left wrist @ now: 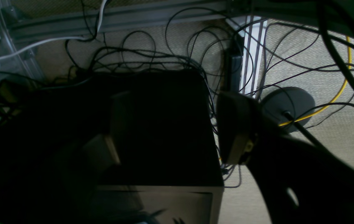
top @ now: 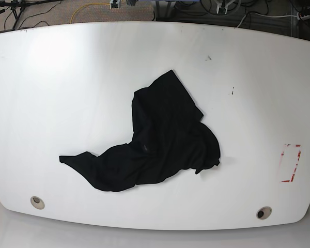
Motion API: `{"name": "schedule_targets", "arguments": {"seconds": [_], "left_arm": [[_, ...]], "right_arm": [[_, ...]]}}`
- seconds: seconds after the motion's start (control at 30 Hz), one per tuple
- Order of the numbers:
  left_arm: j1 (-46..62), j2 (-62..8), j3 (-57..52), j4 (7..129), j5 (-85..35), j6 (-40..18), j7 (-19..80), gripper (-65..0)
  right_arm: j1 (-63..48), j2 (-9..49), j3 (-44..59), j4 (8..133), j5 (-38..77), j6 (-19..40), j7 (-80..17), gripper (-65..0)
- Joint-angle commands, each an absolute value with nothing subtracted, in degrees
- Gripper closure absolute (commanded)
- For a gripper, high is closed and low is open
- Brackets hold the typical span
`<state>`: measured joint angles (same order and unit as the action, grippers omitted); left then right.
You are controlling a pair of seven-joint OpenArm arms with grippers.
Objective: Fold the T-shirt properly
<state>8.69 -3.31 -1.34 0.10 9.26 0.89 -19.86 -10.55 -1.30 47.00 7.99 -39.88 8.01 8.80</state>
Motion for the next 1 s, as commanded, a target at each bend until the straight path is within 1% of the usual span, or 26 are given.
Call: {"name": "schedule_targets", "arguments": {"seconds": [0.0,0.97], "left_arm": [[8.55,-3.56,-0.94,0.00,10.18,1.23,-19.29,-38.1],[8.24,-3.83,-0.69,0.00,11.20,2.03,-18.83,-37.3]], "right_arm": [[-10.94,-1.13,47.13,7.82,-39.62,8.34,8.97,-3.7],[-10.85,-2.01,46.51,8.00,-39.53,8.03,9.10,-3.3]]}}
